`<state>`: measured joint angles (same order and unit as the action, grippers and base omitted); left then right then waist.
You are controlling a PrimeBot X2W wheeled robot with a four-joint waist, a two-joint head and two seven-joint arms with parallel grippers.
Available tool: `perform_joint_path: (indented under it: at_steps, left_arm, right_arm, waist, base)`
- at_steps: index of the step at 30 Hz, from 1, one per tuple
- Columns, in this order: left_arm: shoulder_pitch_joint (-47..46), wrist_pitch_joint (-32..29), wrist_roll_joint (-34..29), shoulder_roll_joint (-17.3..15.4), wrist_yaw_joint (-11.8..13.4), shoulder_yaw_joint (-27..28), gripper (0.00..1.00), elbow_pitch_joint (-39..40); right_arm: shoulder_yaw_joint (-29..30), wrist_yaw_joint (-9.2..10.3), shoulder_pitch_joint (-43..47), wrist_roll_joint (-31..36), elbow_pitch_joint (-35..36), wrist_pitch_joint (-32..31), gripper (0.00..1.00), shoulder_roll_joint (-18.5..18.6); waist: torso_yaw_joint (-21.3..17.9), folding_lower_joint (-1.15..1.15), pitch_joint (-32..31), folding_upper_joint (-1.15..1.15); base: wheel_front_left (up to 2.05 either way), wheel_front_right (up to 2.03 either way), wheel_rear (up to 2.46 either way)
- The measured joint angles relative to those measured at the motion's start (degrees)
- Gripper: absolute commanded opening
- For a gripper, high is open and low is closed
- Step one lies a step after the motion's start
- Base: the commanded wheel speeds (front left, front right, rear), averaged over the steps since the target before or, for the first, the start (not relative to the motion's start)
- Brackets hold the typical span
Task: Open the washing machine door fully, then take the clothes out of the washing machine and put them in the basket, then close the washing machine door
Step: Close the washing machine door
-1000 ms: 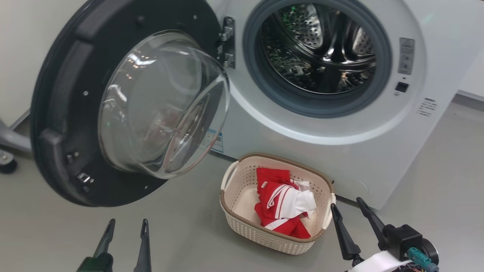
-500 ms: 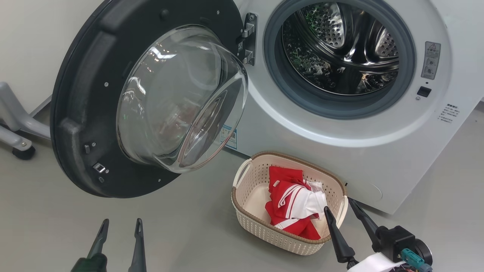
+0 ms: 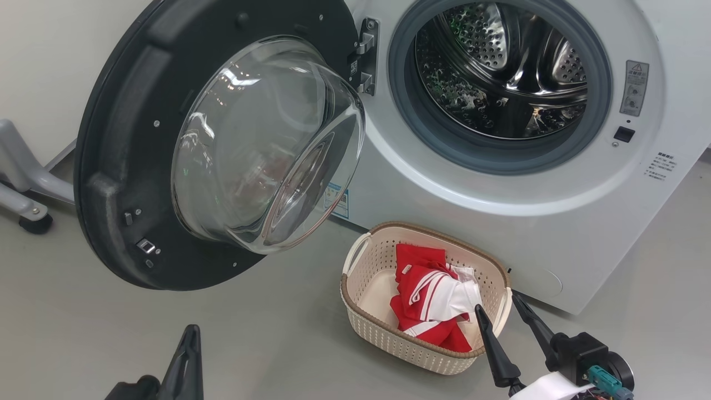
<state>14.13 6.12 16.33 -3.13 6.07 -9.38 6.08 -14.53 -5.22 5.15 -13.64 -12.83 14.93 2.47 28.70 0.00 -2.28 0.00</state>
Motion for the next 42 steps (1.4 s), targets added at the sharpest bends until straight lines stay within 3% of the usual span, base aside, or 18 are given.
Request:
perform_joint_path:
  at_steps: [4,12,17,21,30,36,42]
  left_arm:
    - [0.0,0.0,7.7,0.0,-2.4,-1.3,0.00,0.9]
    - [0.0,1.8,36.6,0.0,-4.9,-2.1,0.00,6.1]
    - [-0.1,4.3,50.6,0.1,-6.0,-1.9,0.00,10.5]
    - [-0.6,5.0,60.6,0.2,-7.8,1.4,0.00,12.0]
    - [-6.4,4.4,64.7,0.0,-9.3,12.8,0.00,12.9]
    - [-12.0,2.2,69.7,-4.3,-9.2,19.6,0.00,10.7]
    - [-17.8,-1.7,75.1,-9.2,-7.0,23.5,0.00,3.9]
  right_arm:
    - [0.0,0.01,0.0,0.0,-0.1,0.0,1.00,0.0]
    - [0.2,0.09,0.0,0.0,-0.2,0.0,1.00,0.0]
    - [0.2,0.10,0.0,0.0,-0.2,0.0,1.00,0.0]
    - [0.3,0.13,0.0,0.0,-0.2,0.0,1.00,0.0]
    - [0.5,0.35,-0.5,0.0,0.2,0.0,1.00,0.5]
    - [0.8,0.38,-1.3,0.0,0.7,0.0,1.00,1.3]
    - [1.0,0.42,-1.3,0.1,1.2,-0.5,1.00,1.7]
  waist:
    - [0.0,0.00,0.0,0.00]
    - [0.2,0.00,0.2,0.00]
    - [0.4,0.00,0.4,0.00]
    - [0.6,0.00,0.6,0.00]
    - [0.8,0.00,2.1,0.00]
    - [0.9,0.00,3.2,0.00]
    - [0.8,0.00,4.3,0.00]
  base:
    - [0.00,0.00,0.00]
    - [0.00,0.00,0.00]
    - [0.00,0.00,0.00]
    - [0.00,0.00,0.00]
    - [0.00,0.00,0.00]
    - [0.00,0.00,0.00]
    - [0.00,0.00,0.00]
